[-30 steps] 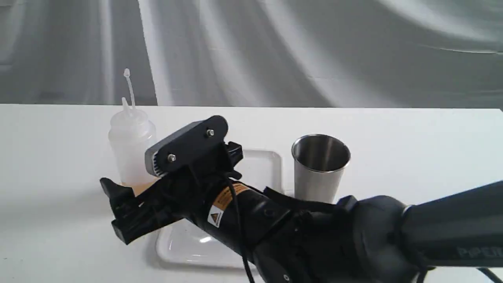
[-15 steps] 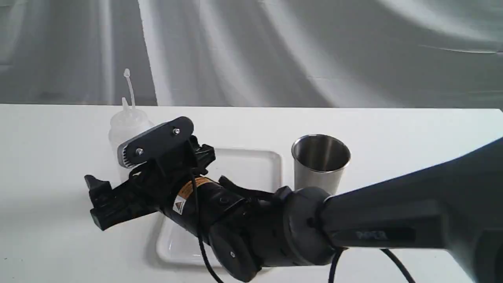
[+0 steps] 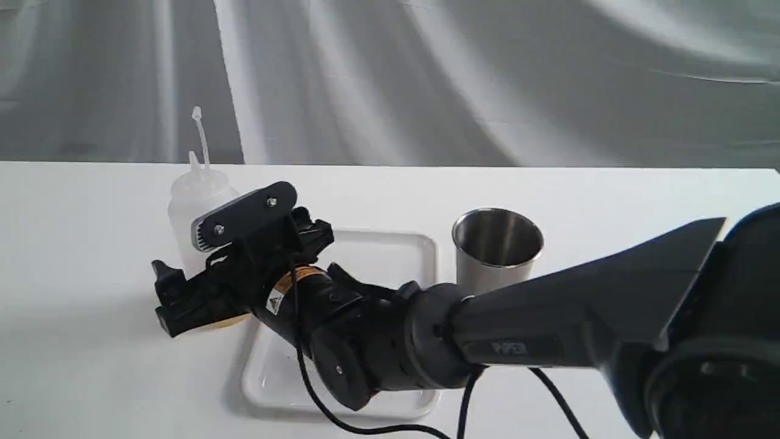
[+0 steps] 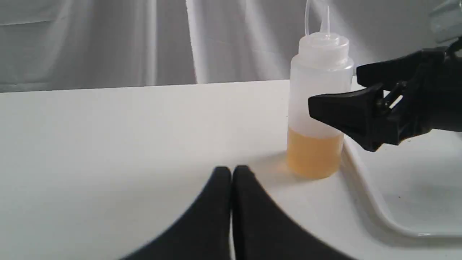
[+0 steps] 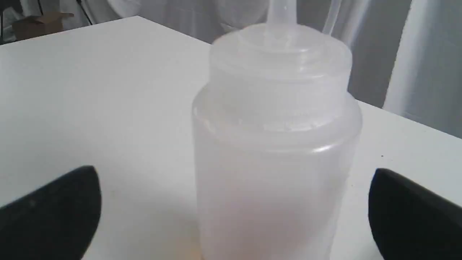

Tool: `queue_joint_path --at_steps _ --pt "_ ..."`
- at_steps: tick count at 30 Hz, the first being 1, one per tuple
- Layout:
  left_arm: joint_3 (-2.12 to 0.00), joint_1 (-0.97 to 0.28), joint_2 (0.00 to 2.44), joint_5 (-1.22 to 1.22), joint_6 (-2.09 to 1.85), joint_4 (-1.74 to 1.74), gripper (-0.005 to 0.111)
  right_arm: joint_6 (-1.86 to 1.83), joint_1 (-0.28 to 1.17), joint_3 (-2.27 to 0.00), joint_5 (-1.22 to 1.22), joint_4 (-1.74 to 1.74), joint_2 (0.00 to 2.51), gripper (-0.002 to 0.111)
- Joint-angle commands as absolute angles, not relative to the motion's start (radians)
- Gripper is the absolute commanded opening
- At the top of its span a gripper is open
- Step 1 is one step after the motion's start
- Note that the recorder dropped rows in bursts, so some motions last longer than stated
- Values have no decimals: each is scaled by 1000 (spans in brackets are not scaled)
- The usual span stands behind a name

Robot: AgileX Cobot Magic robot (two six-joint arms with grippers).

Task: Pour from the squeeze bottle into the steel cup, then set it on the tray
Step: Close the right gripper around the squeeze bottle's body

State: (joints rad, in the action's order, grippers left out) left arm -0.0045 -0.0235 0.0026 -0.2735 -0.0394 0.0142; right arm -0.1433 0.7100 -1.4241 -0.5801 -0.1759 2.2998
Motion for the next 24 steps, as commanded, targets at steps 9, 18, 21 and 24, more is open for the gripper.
queue_joint_path --at_steps 9,18,21,24 --pt "0 -22 0 -266 -37 15 0 -164 697 -1514 -568 -182 2388 105" --pt "0 -22 0 -266 -37 15 0 -187 673 -1585 -540 -186 2447 105" --pt "0 -22 0 -266 -34 15 0 -187 668 -1624 -529 -186 2473 105" --pt "0 -22 0 -266 -34 15 0 -187 665 -1652 -525 -186 2492 105"
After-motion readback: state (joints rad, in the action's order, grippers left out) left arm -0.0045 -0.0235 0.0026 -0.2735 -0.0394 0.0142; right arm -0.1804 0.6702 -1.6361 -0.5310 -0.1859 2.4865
